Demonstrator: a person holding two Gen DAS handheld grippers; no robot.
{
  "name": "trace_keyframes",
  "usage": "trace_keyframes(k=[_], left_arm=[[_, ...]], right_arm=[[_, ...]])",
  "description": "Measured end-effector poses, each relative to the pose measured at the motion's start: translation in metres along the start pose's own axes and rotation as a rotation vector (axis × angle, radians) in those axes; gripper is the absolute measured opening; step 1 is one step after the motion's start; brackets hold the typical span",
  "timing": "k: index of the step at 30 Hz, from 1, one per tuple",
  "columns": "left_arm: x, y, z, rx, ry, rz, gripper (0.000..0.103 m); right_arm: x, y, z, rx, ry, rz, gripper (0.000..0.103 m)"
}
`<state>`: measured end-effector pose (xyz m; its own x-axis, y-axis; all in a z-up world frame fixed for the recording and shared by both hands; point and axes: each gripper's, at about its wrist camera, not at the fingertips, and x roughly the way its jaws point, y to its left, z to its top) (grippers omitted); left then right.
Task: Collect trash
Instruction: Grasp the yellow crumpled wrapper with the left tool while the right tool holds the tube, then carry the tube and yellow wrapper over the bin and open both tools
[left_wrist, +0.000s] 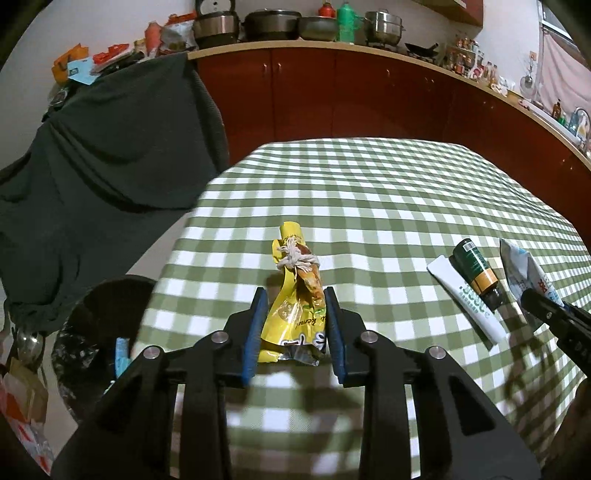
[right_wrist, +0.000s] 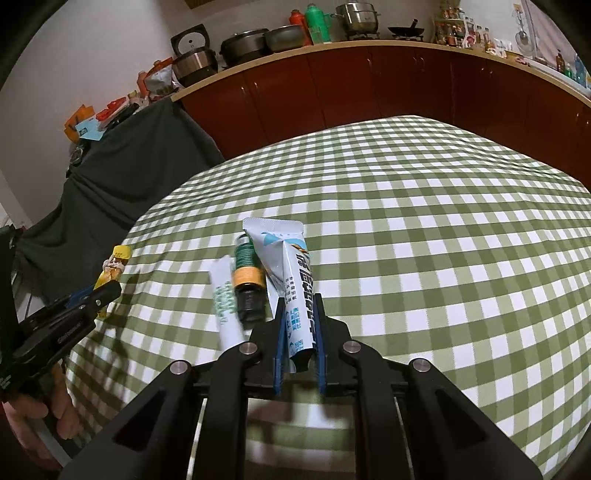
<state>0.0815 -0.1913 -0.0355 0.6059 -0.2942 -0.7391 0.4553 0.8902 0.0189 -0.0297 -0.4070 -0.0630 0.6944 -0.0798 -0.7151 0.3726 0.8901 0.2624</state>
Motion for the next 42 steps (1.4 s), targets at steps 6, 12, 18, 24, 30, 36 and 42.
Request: trace_keyframes(k=[6,12,18,24,30,36,42], left_arm=[[-0.026,0.03,-0.014,-0.042,-0.024,0.043,0.03],[-0.05,0.07,-0.032,-0.09,-0.045,0.12,0.03],[-0.067,0.12,-0.05,-0.161,-0.049,0.212,0.03],[-0.072,0.166,-0.065,-0.241,-0.041,0.281,0.03],[-0.071,0.194,-0.074,-0.281,-0.046,0.319,0.03],[-0.06,0.204,-0.075,-0.283,-0.042,0.333,0.031],[-0.048,0.212,-0.072,-0.289,-0.037,0.347,0.031]], right_arm=[[-0.007,0.029,-0.004,-0.025,-0.009,0.051,0.013],[-0.007,0.077,-0.006,-0.087,-0.005,0.132,0.013],[0.002,0.139,-0.012,-0.171,0.01,0.218,0.013],[0.017,0.203,-0.021,-0.264,0.032,0.289,0.013],[0.035,0.254,-0.024,-0.335,0.044,0.332,0.013],[0.055,0.285,-0.025,-0.372,0.07,0.345,0.013],[0.066,0.301,-0.03,-0.392,0.097,0.34,0.013]])
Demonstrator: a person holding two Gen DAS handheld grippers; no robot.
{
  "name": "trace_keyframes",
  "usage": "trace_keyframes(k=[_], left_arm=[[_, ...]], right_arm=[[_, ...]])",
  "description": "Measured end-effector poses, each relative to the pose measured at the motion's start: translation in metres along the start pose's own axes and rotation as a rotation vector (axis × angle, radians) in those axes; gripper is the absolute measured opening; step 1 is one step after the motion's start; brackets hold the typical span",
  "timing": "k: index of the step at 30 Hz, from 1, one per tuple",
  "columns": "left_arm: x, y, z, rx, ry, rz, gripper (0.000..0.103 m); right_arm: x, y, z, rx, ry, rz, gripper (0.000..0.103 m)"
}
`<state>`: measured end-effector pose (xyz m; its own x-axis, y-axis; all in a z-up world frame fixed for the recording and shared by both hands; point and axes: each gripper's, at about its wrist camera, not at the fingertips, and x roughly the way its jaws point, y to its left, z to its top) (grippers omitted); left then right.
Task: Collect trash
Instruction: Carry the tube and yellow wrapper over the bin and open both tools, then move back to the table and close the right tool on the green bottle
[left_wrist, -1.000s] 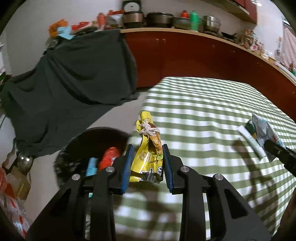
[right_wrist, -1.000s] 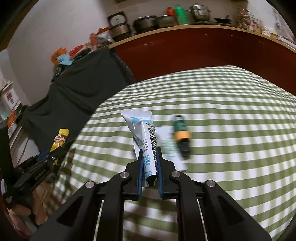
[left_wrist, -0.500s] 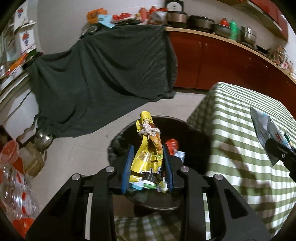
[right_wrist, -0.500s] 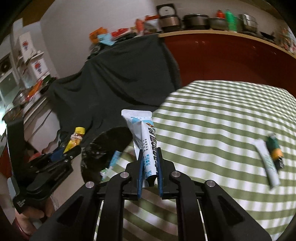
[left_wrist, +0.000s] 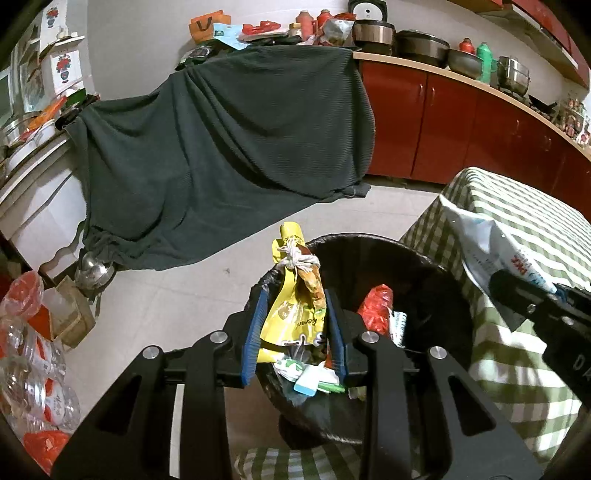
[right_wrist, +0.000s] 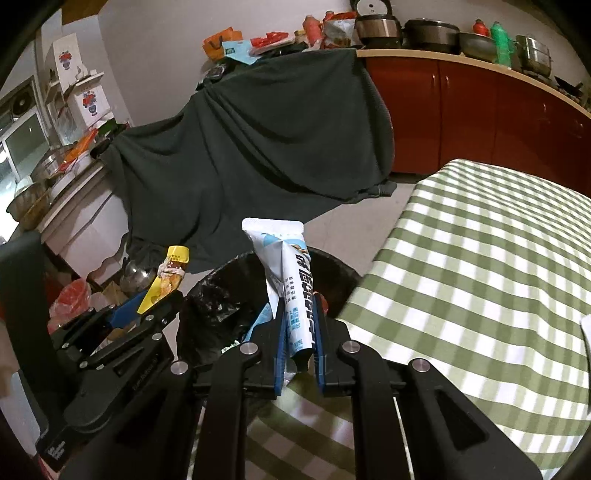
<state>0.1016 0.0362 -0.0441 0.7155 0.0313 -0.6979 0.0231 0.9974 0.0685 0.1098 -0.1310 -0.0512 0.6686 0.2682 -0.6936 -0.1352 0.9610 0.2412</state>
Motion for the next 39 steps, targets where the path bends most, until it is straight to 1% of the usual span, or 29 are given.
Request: trace_keyframes(k=[4,11,12,14,15,16,19,21,23,25,29,34,39], left_arm=[[0.009,0.0,0.002,-0.001,0.002,0.006,0.031],[0.02,-0.004,0.004,0.01,0.007,0.012,0.032],[0.021,-0.005,0.003,0.014,0.007,0.018,0.032],[0.022,-0.005,0.002,0.019,0.006,0.023,0.042],[0.022,-0.004,0.003,0.016,0.004,0.025,0.047],[0.022,-0.004,0.003,0.014,0.004,0.026,0.05],[0.022,-0.002,0.004,0.008,0.004,0.031,0.052],[0.021,-0.001,0.005,0.004,0.003,0.032,0.054],[0.017,0.0,0.006,-0.001,0.0,0.029,0.058],[0.012,-0.001,0.008,-0.004,-0.01,0.023,0.06],[-0.001,-0.007,0.011,-0.007,-0.023,0.0,0.063],[-0.018,-0.026,0.011,0.013,-0.036,-0.049,0.065],[-0.031,-0.056,0.008,0.042,-0.027,-0.117,0.066]], right_arm=[[0.009,0.006,0.001,-0.012,0.011,-0.009,0.013],[0.02,0.006,0.005,0.002,0.019,-0.02,0.013],[0.021,0.006,0.005,0.008,0.018,-0.017,0.015],[0.024,0.006,0.005,0.014,0.024,-0.011,0.023],[0.024,0.005,0.005,0.018,0.021,-0.014,0.029],[0.023,0.004,0.005,0.023,0.019,-0.013,0.034],[0.021,0.003,0.006,0.023,0.008,-0.017,0.035],[0.017,0.002,0.006,0.023,0.0,-0.016,0.036],[0.011,-0.001,0.006,0.024,-0.011,-0.018,0.039],[0.003,-0.003,0.005,0.014,-0.025,-0.027,0.044],[-0.016,-0.017,0.0,0.015,-0.049,-0.052,0.045],[-0.044,-0.039,-0.007,0.02,-0.081,-0.12,0.046],[-0.078,-0.074,-0.016,0.047,-0.119,-0.217,0.046]])
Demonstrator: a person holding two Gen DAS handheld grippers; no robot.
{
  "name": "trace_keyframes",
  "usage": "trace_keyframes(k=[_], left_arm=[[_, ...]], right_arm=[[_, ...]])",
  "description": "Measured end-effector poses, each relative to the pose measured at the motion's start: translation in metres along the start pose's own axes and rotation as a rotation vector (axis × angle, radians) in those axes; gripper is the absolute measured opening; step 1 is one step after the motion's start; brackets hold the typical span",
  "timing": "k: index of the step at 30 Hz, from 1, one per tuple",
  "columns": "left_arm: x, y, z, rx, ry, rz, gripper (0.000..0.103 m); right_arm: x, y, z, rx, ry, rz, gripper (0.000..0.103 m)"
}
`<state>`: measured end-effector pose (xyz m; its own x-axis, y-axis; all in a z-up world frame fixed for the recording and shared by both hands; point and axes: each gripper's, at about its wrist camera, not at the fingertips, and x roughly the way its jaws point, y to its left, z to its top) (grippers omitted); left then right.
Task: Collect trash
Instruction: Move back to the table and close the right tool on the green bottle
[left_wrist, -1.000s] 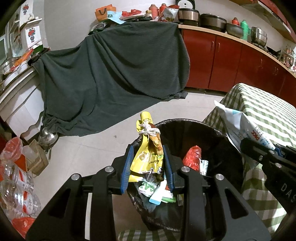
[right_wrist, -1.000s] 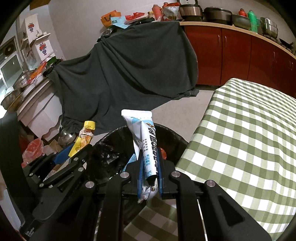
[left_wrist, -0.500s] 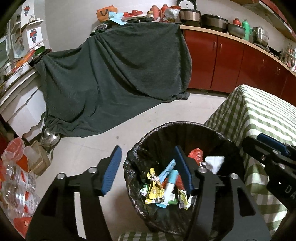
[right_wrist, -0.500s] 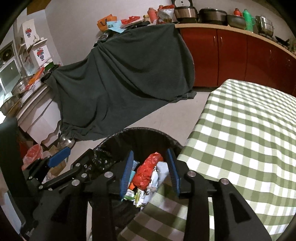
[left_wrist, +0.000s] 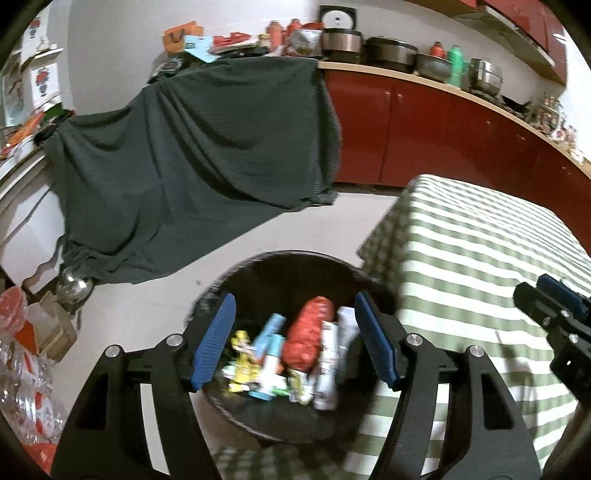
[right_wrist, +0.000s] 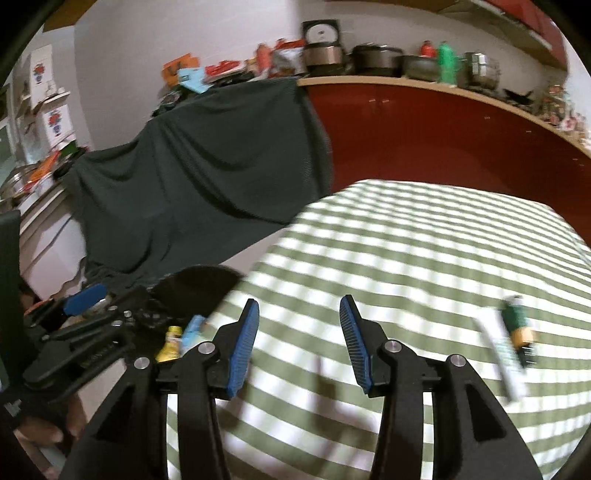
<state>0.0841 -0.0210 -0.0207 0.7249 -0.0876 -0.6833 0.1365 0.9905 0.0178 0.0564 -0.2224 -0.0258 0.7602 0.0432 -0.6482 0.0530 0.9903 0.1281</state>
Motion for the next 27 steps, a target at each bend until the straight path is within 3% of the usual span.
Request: trace_keyframes(k=[8,12,22,27], left_arm=[[-0.009,-0.052,-0.004,0.064,0.007,-0.064,0.066],[-0.011,-0.076,-0.005,0.084,0.013,-0.087,0.072],[-0.004,-0.127,-0.008,0.161,0.035,-0.12,0.072],[-0.002,-0.145,-0.01,0.188,0.039,-0.132,0.072]], right_arm=[[-0.024,-0.077,-0.011,0.1,-0.017,-0.142,0.046],[-0.023,-0.117,-0.016,0.153,0.012,-0.192,0.046],[-0.007,-0.154,-0.025,0.167,0.091,-0.202,0.044],[0.002,-0.159,-0.024,0.165,0.117,-0.182,0.032]])
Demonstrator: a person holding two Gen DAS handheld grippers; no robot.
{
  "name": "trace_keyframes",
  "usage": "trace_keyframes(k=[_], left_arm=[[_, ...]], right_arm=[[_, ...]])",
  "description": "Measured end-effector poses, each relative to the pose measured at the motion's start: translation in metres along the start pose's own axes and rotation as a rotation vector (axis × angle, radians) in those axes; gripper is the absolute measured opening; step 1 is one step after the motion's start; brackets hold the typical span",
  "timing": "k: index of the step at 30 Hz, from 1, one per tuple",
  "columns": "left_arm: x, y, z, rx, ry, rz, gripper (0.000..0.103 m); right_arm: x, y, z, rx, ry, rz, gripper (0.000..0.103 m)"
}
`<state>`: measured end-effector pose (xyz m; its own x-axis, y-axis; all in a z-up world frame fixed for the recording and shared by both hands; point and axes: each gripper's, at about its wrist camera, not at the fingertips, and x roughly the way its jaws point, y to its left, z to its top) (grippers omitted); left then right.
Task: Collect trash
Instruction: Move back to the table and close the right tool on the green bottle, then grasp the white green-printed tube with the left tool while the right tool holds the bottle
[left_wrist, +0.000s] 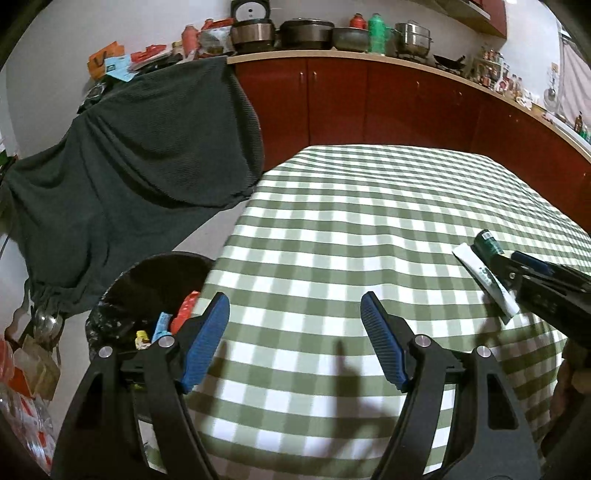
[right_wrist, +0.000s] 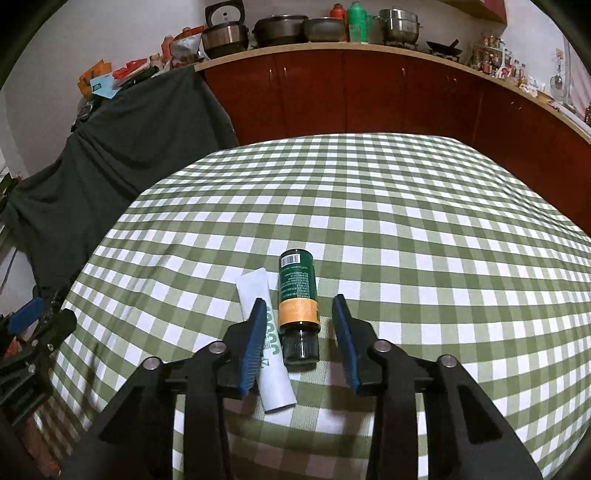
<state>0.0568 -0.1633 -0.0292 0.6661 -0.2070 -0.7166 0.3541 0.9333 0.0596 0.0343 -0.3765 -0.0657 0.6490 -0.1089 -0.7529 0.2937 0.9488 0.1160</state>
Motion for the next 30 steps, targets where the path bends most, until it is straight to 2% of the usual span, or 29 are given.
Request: trace_keyframes(k=[3,12,30], left_arm=[[0.003,-0.008,0.0,0.013,0.004,-0.008,0.072],[0.007,-0.035,0.003,0.063,0.012,-0.024,0.072],[0.011,-0.117,0.005,0.13,0.046,-0.097,0.074]], right_arm=[[0.004,0.0,0.001,-0.008,0.014,0.012,0.025],[-0.001,-0.014,-0.002,0.008,0.005,0.017,0.025],[-0.041,-0.096,-0.023,0.1,-0.042,-0.063,0.025]])
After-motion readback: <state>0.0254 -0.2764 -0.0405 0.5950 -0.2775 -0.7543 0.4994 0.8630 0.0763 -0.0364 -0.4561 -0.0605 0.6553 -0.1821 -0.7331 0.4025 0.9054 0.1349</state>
